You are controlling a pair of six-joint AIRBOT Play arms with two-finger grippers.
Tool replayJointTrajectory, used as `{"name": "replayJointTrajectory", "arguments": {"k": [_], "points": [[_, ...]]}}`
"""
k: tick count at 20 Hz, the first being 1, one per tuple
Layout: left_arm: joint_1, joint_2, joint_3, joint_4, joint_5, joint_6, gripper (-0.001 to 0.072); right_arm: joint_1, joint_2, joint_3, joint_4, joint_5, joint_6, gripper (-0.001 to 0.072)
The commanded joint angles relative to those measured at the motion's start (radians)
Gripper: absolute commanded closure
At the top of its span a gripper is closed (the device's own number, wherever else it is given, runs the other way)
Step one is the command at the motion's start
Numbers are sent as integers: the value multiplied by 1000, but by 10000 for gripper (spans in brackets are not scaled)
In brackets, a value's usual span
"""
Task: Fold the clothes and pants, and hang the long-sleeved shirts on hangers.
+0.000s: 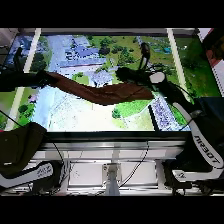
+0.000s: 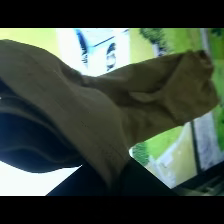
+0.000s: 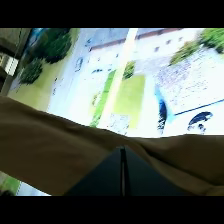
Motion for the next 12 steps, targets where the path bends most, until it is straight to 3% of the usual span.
{"name": "replayJointTrajectory", "arguments": {"k": [1, 3, 6, 12], "points": [[-1, 67, 1, -110, -25, -21, 680, 98, -149, 94, -46, 33, 118, 697], [-11, 72, 1, -125, -28, -21, 680, 132, -238, 135, -83, 125, 217, 696], [-47, 72, 1, -126, -31, -29, 680, 196, -346, 188, -86, 137, 381, 697], [-165, 64, 1, -138, -8, -28, 680, 330, -420, 328, -133, 143, 408, 696]]}}
